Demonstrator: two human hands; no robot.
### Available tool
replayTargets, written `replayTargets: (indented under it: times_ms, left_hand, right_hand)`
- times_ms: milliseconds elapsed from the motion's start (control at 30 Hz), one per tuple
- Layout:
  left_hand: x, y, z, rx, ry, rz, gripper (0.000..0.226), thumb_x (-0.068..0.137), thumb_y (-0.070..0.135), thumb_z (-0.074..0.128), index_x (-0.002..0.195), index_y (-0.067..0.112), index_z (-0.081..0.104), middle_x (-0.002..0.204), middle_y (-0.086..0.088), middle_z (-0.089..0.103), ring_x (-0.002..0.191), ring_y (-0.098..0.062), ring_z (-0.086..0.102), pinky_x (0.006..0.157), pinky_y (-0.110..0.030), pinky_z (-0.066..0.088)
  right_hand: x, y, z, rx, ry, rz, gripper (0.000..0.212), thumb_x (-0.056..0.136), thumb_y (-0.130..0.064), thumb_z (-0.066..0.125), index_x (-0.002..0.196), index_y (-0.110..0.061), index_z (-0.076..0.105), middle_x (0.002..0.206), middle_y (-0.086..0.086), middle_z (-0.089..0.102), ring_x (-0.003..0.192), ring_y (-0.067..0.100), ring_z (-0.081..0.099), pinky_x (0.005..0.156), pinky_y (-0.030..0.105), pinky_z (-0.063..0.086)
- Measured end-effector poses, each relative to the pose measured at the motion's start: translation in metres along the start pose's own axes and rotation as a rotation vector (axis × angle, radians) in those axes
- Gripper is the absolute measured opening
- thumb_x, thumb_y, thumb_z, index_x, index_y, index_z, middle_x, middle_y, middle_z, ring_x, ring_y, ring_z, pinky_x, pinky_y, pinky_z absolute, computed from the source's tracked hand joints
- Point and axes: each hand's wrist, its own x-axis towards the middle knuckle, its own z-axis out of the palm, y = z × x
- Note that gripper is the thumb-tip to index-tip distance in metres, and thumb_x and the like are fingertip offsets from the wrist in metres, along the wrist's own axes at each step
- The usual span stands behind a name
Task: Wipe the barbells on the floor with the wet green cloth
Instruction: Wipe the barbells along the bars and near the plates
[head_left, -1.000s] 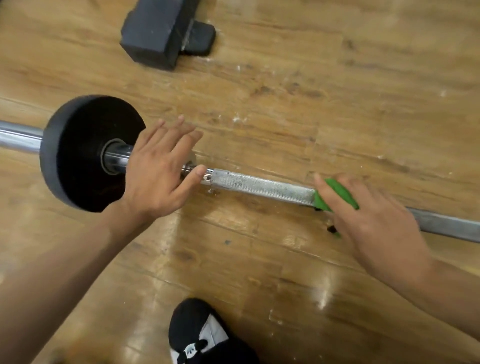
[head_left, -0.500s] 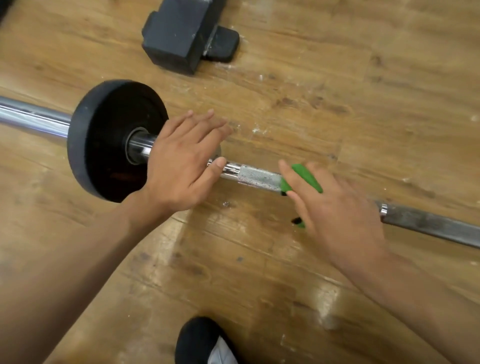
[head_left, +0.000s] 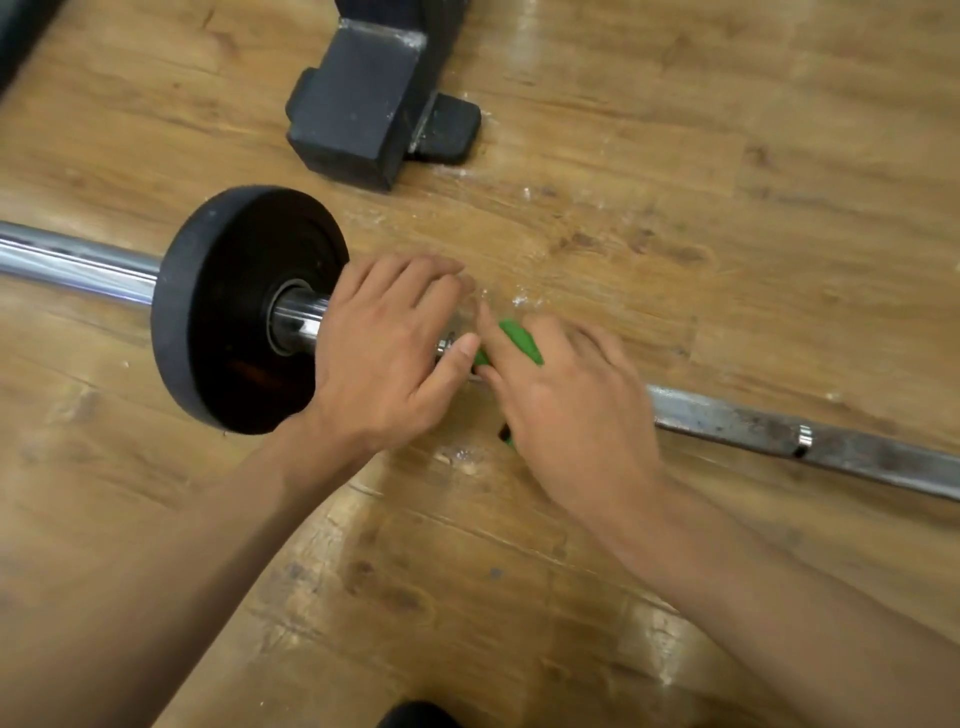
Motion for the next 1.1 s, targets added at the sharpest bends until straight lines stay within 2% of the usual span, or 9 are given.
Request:
replayTargets:
  times_ms: [200, 400, 467, 567, 600, 667, 767, 933, 1100]
  left_hand:
    - [0.007, -0.004, 0.003, -0.023, 0.032, 0.019, 0.064, 0.104, 0.056, 0.029, 0.119, 0.011, 0.071, 0.128, -0.003, 0.071, 0.135, -0.026, 0.058, 0.101, -0.045, 0.041]
    - [0.018, -0.008, 0.010, -0.082, 0.048, 0.031, 0.067, 0.106, 0.055, 0.022, 0.116, 0.009, 0.070, 0.118, -0.005, 0.073, 0.131, -0.029, 0.061, 0.091, -0.043, 0.043]
    - [0.023, -0.009, 0.011, -0.078, 0.062, -0.007, 0.071, 0.108, 0.053, 0.016, 0.114, 0.008, 0.070, 0.109, -0.006, 0.074, 0.114, -0.030, 0.068, 0.084, -0.042, 0.042]
    - [0.029, -0.009, 0.013, -0.097, 0.059, -0.052, 0.075, 0.109, 0.054, 0.010, 0.108, 0.010, 0.070, 0.094, -0.004, 0.072, 0.084, -0.028, 0.067, 0.074, -0.038, 0.036]
    - [0.031, -0.010, 0.012, -0.097, 0.066, -0.051, 0.074, 0.109, 0.053, 0.011, 0.108, 0.010, 0.071, 0.093, -0.004, 0.072, 0.082, -0.028, 0.066, 0.073, -0.039, 0.037]
    - [0.033, -0.012, 0.011, -0.115, 0.065, -0.047, 0.067, 0.109, 0.049, 0.017, 0.109, 0.010, 0.072, 0.093, -0.004, 0.073, 0.084, -0.029, 0.068, 0.073, -0.042, 0.042]
    - [0.033, -0.011, 0.012, -0.126, 0.083, -0.045, 0.060, 0.109, 0.044, 0.025, 0.109, 0.009, 0.074, 0.093, -0.005, 0.074, 0.086, -0.031, 0.070, 0.074, -0.043, 0.044]
    - [0.032, -0.002, 0.017, -0.066, 0.088, -0.108, 0.066, 0.107, 0.052, 0.024, 0.109, 0.011, 0.075, 0.102, -0.005, 0.075, 0.102, -0.032, 0.071, 0.080, -0.041, 0.039]
    - [0.032, -0.002, 0.013, -0.081, 0.059, -0.105, 0.071, 0.108, 0.057, 0.022, 0.107, 0.008, 0.074, 0.102, -0.007, 0.075, 0.113, -0.032, 0.070, 0.084, -0.044, 0.041]
  right_hand:
    - [-0.072, 0.093, -0.036, -0.098, -0.023, 0.131, 0.046, 0.108, -0.036, 0.042, 0.151, -0.023, 0.053, 0.131, 0.021, 0.061, 0.105, 0.041, 0.062, 0.102, 0.053, 0.040]
    - [-0.028, 0.035, -0.009, -0.070, 0.049, 0.179, 0.054, 0.107, -0.035, 0.036, 0.149, -0.006, 0.052, 0.142, 0.024, 0.055, 0.132, 0.043, 0.050, 0.119, 0.053, 0.028]
    - [0.006, 0.009, -0.001, -0.069, 0.027, 0.157, 0.054, 0.106, -0.036, 0.038, 0.151, -0.009, 0.050, 0.134, 0.019, 0.062, 0.124, 0.040, 0.057, 0.116, 0.049, 0.034]
    - [0.028, 0.005, -0.001, 0.022, 0.004, 0.200, 0.053, 0.104, -0.037, 0.040, 0.150, -0.013, 0.052, 0.118, 0.014, 0.067, 0.101, 0.039, 0.065, 0.094, 0.048, 0.051]
    - [0.023, 0.013, -0.003, 0.028, 0.020, 0.168, 0.051, 0.103, -0.037, 0.039, 0.145, -0.015, 0.057, 0.114, 0.013, 0.067, 0.099, 0.039, 0.066, 0.099, 0.049, 0.050]
    - [0.001, 0.039, -0.010, -0.018, 0.042, 0.109, 0.044, 0.103, -0.035, 0.041, 0.139, -0.019, 0.061, 0.113, 0.013, 0.066, 0.100, 0.038, 0.067, 0.115, 0.053, 0.037]
    - [-0.040, 0.092, -0.024, -0.065, 0.050, 0.168, 0.038, 0.107, -0.031, 0.044, 0.140, -0.022, 0.061, 0.114, 0.017, 0.063, 0.104, 0.038, 0.064, 0.118, 0.056, 0.034]
    - [-0.045, 0.093, -0.024, 0.037, 0.105, 0.316, 0.041, 0.105, -0.030, 0.039, 0.125, -0.009, 0.067, 0.097, 0.021, 0.055, 0.091, 0.041, 0.055, 0.088, 0.052, 0.048]
    - [0.011, 0.028, -0.010, 0.133, 0.084, 0.161, 0.025, 0.100, -0.023, 0.062, 0.121, -0.010, 0.070, 0.095, 0.021, 0.062, 0.090, 0.044, 0.065, 0.090, 0.049, 0.054]
